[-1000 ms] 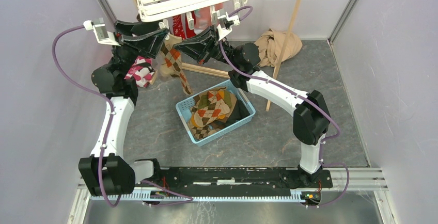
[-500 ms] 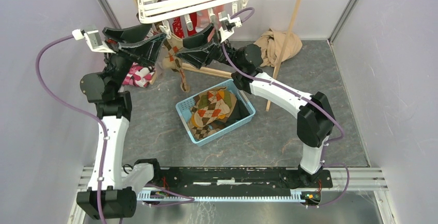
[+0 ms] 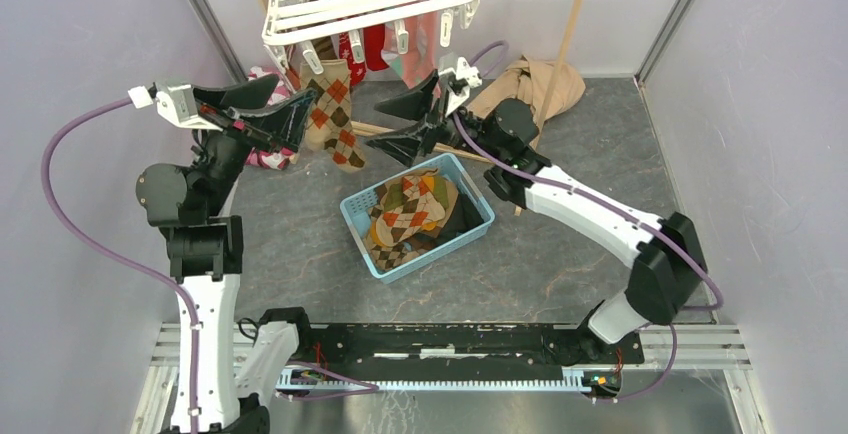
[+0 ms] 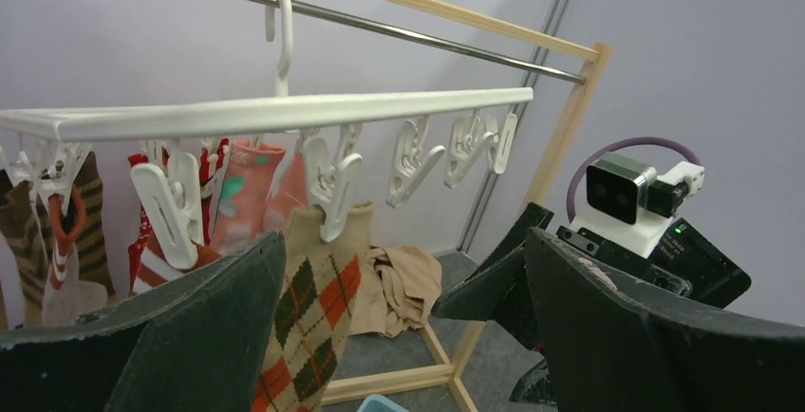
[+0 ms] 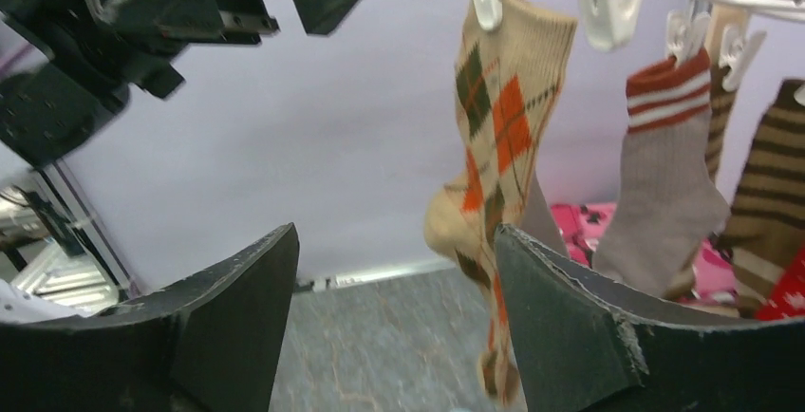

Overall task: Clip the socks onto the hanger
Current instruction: Clamp the sock onto the hanger, then pick up the sock from the bin.

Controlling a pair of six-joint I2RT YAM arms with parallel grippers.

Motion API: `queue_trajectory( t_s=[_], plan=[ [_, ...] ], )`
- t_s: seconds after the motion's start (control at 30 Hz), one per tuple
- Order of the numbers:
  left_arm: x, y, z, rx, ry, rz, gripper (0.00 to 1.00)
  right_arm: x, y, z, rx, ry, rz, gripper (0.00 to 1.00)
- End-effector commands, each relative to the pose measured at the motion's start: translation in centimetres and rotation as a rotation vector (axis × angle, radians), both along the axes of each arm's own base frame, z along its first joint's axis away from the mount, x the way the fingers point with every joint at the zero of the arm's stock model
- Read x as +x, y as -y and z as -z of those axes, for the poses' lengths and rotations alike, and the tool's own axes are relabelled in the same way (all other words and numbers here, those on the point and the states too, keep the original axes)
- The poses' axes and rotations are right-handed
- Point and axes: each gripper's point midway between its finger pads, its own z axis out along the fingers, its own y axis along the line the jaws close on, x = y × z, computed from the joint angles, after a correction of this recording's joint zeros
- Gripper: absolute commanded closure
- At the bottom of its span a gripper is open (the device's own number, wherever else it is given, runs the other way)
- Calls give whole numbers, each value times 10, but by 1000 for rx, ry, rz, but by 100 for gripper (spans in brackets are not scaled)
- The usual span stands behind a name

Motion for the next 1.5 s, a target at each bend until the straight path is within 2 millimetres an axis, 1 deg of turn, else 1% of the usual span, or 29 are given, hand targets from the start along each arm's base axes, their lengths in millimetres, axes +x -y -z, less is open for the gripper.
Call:
queue_trajectory(
  t_s=[0.0,0.07,0.23,0.4,0.5,0.6,0.63,0.67,0.77,0.83,0.9,0.97,1.03,1.1,1.2,1.37,1.47],
  plan=[
    [-13,2,17,45,-42,-4,0,1,24,19,-118,54,130,18],
    [-18,4,27,44,-66,4,0,-1,33,32,-166,51,161,18],
    [-29,15,55,24,-124,85,1,-9,54,84,-305,-3,208,18],
    [-36,22,90,-37,-195,148,2,-7,75,144,-469,-104,287,18],
    [-40,23,107,-69,-227,163,3,-3,83,183,-583,-168,323,19],
    [-39,24,127,-100,-273,175,3,-1,87,222,-701,-236,327,19],
    [-39,24,133,-111,-289,181,4,-1,90,238,-749,-271,328,19],
    [-37,25,144,-125,-317,187,4,-1,92,253,-792,-294,328,20],
    [-33,23,163,-149,-367,177,6,6,96,274,-855,-329,367,22],
    [-30,20,175,-167,-394,159,6,12,98,286,-892,-347,389,22],
    [-24,16,188,-189,-427,127,6,16,96,297,-931,-358,383,25],
    [-18,11,201,-217,-465,97,6,21,93,304,-959,-363,382,27],
    [-15,11,213,-237,-498,96,6,26,91,307,-973,-361,392,28],
    [-13,10,219,-256,-512,95,6,31,89,307,-967,-358,405,29],
    [-11,9,221,-282,-513,91,7,36,83,310,-962,-371,404,31],
    [-9,8,220,-278,-509,86,7,35,70,316,-943,-399,356,46],
    [-8,8,221,-279,-517,86,8,34,67,320,-947,-411,339,53]
  ],
)
